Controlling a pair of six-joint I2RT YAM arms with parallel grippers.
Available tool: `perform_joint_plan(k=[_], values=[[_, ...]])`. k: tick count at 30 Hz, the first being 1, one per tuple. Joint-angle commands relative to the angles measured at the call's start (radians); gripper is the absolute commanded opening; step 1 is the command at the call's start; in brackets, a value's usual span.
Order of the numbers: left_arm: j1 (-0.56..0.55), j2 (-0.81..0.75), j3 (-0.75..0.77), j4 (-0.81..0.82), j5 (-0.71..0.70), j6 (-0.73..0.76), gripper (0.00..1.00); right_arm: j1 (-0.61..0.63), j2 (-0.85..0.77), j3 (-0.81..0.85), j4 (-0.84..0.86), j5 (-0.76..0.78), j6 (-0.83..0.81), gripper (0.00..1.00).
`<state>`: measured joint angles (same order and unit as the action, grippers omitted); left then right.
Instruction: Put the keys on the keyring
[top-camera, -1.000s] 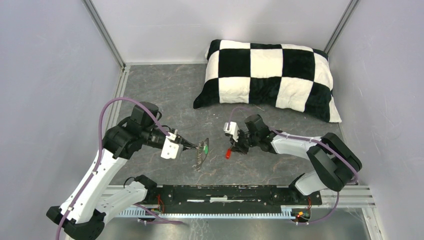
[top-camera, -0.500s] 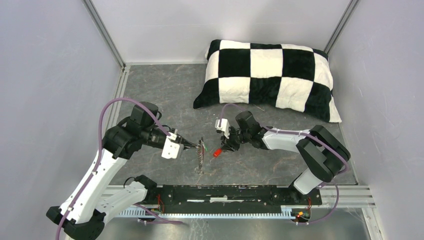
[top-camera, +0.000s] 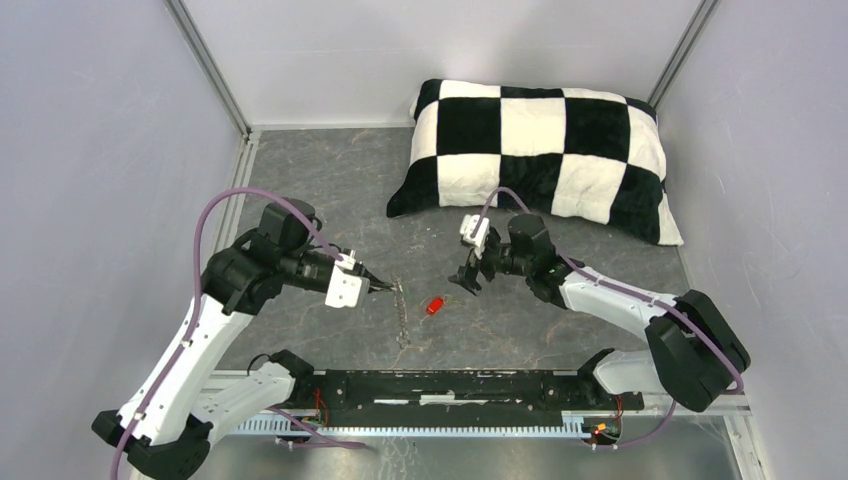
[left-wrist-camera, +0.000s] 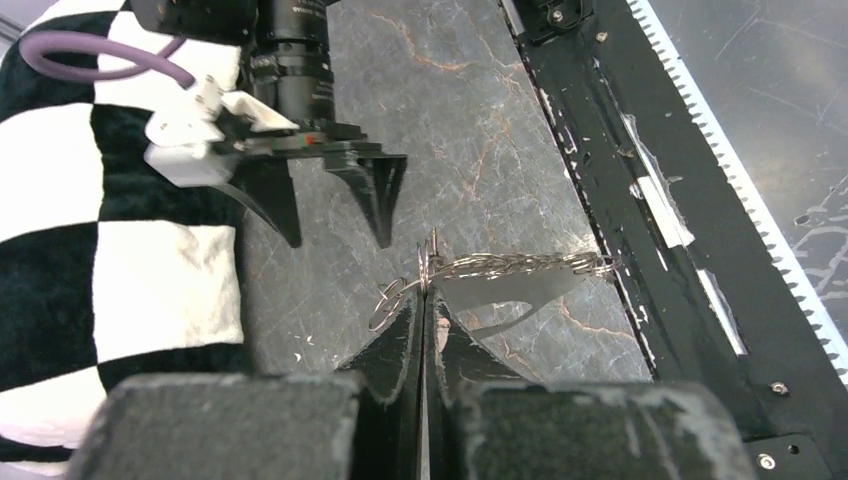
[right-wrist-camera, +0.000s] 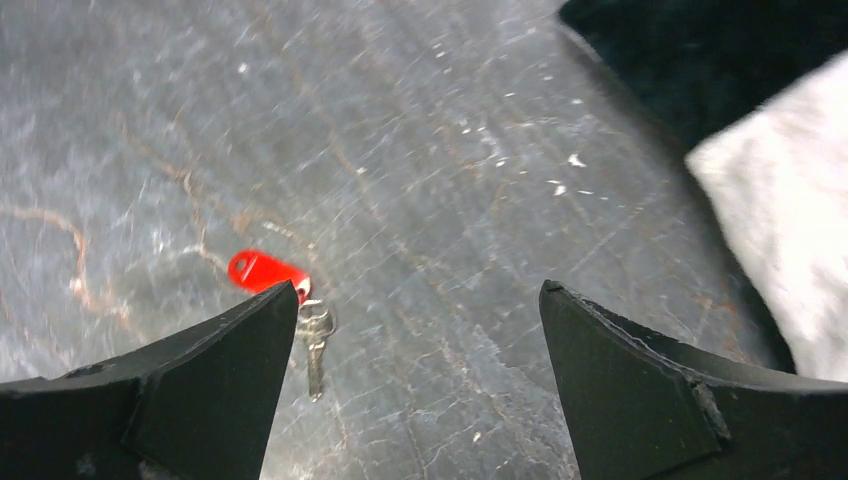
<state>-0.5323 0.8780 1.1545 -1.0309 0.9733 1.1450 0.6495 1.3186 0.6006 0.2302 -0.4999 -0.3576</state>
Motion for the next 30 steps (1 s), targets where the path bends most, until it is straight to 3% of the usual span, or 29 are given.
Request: perform_joint_plan(k=[1,3,11,16,21,27,30], values=[[0.002,0.026,0.065,0.003,-0.002,-0.076,0.02,-0.037,-0.066,0.006,0.186,0.029,0.269,0.98],[0.002,0.017,0.064,0.014,0.004,-0.086,0.02,-0.037,-0.089,-0.029,0.224,0.060,0.328,0.98],[0.001,-0.001,0.038,0.016,0.020,-0.101,0.02,-0.022,-0.056,-0.074,0.174,0.017,0.152,0.98],[0.002,-0.003,0.044,0.017,0.012,-0.119,0.02,-0.019,0.033,-0.041,0.080,-0.023,-0.023,0.78],[0.002,-0.009,0.027,0.017,0.010,-0.113,0.02,-0.015,0.095,-0.033,0.104,-0.126,-0.033,0.74],[0.002,-0.011,0.023,0.017,0.002,-0.092,0.02,-0.004,0.206,0.008,0.086,-0.172,-0.045,0.59],[0.002,-0.009,0.025,0.018,0.001,-0.101,0.02,0.002,0.229,0.028,0.064,-0.175,-0.060,0.57]])
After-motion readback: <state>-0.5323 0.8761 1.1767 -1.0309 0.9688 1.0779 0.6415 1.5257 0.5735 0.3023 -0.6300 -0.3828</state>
